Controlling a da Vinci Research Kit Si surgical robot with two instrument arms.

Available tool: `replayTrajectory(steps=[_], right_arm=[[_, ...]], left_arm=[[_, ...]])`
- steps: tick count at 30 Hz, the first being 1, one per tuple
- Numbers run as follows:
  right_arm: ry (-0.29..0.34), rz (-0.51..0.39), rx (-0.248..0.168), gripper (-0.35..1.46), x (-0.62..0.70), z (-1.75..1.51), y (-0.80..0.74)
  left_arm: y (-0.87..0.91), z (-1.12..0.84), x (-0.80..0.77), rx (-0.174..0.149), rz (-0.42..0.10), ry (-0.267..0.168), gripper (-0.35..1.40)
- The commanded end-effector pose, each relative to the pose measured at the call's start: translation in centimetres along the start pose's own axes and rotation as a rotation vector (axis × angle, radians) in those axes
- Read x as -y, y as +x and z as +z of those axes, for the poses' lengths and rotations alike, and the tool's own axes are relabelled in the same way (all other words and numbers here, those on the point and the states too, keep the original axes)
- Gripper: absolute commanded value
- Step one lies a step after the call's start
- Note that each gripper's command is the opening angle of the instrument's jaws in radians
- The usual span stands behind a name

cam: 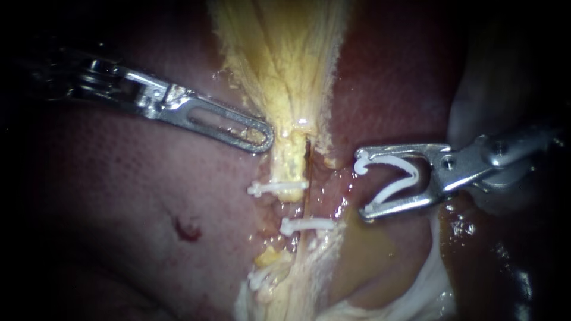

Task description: Clipping second clip right tube

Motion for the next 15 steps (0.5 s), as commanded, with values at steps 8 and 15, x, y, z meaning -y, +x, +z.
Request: replayTrajectory(steps=[8,15], right_arm=[[0.0,0.0,0.0,0.5,0.0,0.0,0.0],[0.0,0.0,0.0,0.5,0.0,0.0,0.0]], left_arm=[[0.01,-0.09,0.02,-0.004,-0.019,0.004,-0.35],[-0.08,-0.45,0.15,0.0,-0.033,0.014,-0.35]])
